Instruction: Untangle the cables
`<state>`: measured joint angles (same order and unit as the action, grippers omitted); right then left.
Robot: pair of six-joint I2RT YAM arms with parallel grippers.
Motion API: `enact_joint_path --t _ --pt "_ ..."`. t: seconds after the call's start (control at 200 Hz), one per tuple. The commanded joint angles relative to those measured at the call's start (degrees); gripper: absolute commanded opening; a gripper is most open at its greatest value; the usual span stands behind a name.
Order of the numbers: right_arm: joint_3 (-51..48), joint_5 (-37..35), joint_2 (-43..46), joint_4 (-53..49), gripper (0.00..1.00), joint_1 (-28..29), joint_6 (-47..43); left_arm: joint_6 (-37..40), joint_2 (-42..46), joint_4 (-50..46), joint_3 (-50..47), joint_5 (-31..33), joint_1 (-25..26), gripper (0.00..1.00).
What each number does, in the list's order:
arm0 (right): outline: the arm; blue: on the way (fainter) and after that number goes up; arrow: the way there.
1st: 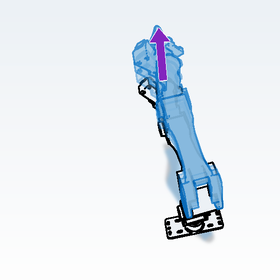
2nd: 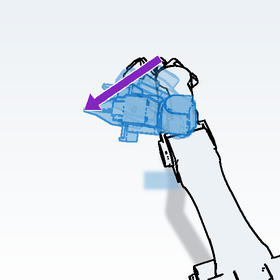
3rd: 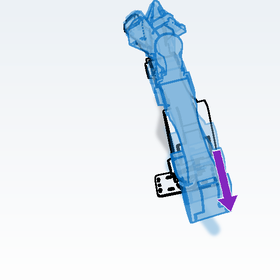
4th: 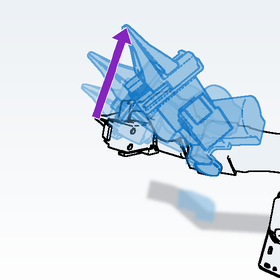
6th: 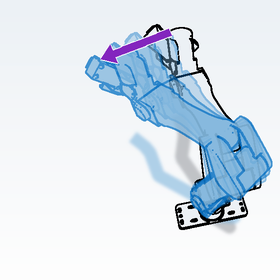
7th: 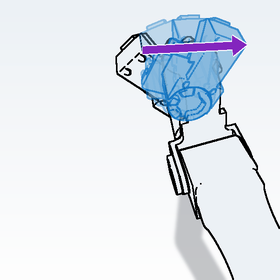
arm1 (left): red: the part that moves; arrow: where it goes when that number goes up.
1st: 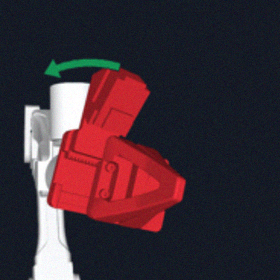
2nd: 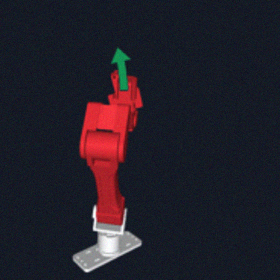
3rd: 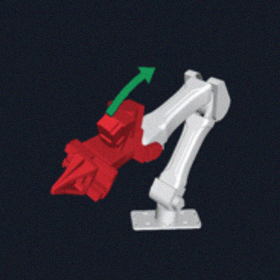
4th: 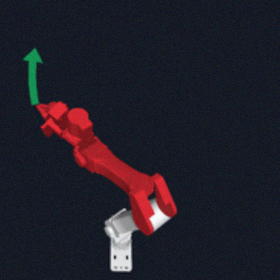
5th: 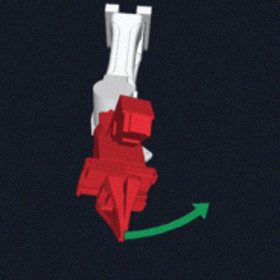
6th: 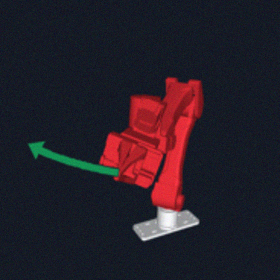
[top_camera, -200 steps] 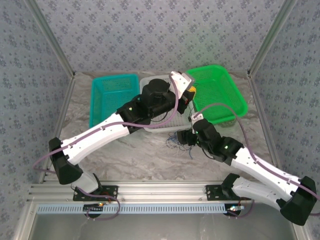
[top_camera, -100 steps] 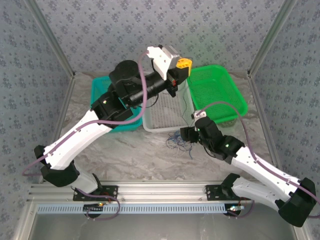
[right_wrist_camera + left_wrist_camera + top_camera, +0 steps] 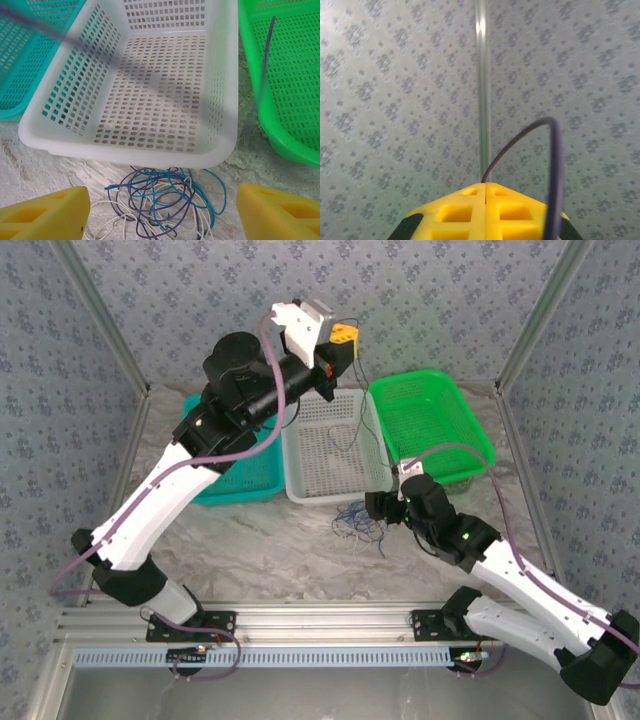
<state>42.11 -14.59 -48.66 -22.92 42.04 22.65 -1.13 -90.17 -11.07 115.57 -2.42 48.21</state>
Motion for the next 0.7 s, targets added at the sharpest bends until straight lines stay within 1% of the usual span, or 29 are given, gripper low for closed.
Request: enact_joint_path --t 0.0,0.085,0.295,0.395,0.545,0.695 --pt "1.2 -0.4 1.4 -3.0 0.80 -0.4 0.6 -3.9 -2.3 -1.0 0.9 -2.5 -4.1 0.04" --pt "0.7 -0.7 2.5 -4.0 0.80 -0.6 1.1 -5.2 -3.7 -0.9 0.5 -3.7 -6.7 0.04" --pt "-1.2 -0.7 5.2 -5.7 0.80 -0.9 2.6 -7.9 -6.3 -0.3 -3.5 -4.5 -10.4 0.05" --pt "-1.3 -0.4 5.7 -7.3 0.80 -1.0 2.7 -10.4 -7.1 2.6 -9.5 -6.3 -12.3 0.05" --pt "-1.5 -0.3 5.8 -9.6 0.80 -1.1 3.3 -13.8 -8.4 6.8 -15.4 -8.1 -14.2 0.05" --pt "-2.7 0.2 5.8 -10.4 0.80 -1.0 4.7 -15.5 -11.4 6.3 -16.8 -11.9 -14.7 0.05"
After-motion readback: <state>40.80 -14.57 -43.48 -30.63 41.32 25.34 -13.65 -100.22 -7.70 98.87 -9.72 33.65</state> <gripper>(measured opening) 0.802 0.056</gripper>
